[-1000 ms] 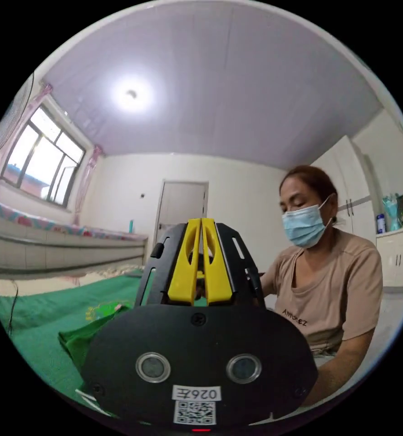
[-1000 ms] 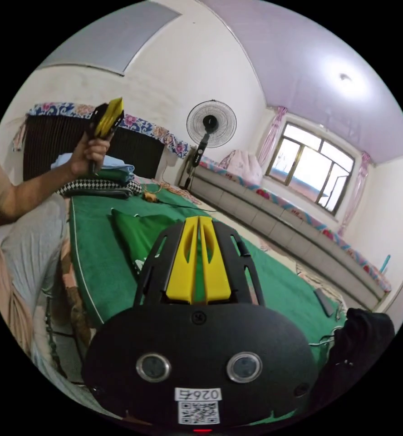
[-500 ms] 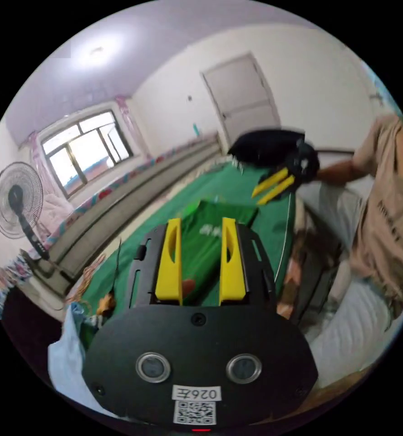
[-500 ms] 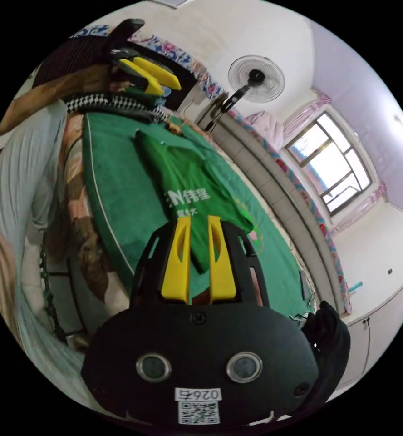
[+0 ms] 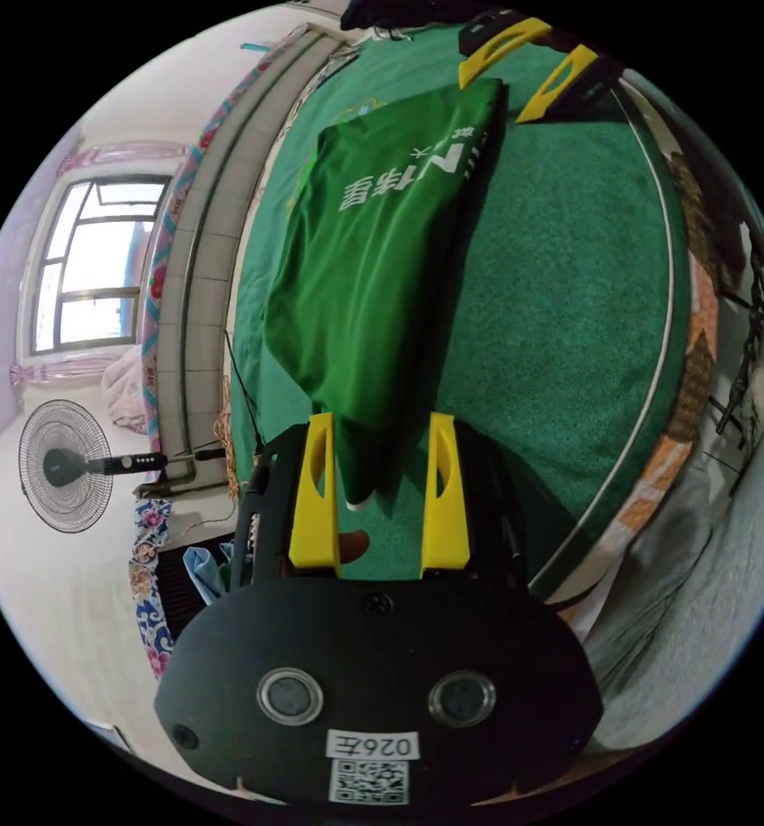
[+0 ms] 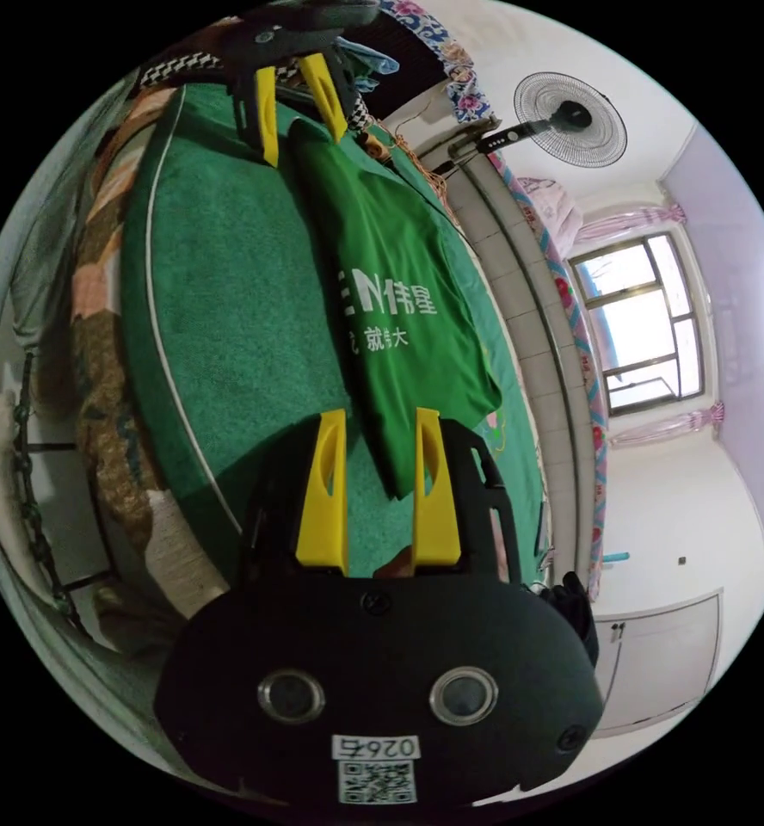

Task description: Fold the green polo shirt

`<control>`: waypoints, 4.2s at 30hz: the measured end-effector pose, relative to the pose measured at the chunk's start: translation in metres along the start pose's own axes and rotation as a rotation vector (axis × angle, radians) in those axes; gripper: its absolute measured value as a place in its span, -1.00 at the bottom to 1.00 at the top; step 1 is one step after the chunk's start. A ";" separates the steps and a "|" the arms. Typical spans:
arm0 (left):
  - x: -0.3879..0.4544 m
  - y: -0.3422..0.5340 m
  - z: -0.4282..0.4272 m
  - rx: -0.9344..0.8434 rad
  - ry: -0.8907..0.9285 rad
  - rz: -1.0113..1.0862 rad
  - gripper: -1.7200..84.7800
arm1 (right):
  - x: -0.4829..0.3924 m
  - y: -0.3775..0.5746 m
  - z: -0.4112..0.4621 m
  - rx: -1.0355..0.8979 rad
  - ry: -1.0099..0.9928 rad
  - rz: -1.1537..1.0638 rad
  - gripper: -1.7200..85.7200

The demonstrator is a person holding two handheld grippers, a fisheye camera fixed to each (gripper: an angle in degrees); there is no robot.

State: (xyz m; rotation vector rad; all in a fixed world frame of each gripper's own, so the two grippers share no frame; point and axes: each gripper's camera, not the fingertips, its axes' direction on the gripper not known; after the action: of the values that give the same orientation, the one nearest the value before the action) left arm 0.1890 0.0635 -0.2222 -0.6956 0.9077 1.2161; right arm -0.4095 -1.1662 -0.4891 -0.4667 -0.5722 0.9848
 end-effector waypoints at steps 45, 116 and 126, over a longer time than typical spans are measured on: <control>0.142 -0.225 0.102 -0.239 -0.428 -0.163 -0.96 | 0.056 -0.063 -0.211 -0.071 0.142 0.184 -0.99; 0.225 -1.170 -0.250 0.655 -0.173 -0.006 -0.98 | 0.641 0.493 -0.660 -0.006 -0.110 1.170 -0.98; 0.156 -1.158 -0.220 0.353 -0.270 -0.212 -0.98 | 0.506 0.431 -0.606 -0.014 0.172 1.128 -0.99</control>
State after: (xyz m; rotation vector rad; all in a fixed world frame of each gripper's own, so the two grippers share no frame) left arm 1.2850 -0.3113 -0.4887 -0.3252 0.7737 0.9045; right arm -0.0789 -0.5859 -1.0914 -0.9117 -0.1127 1.9810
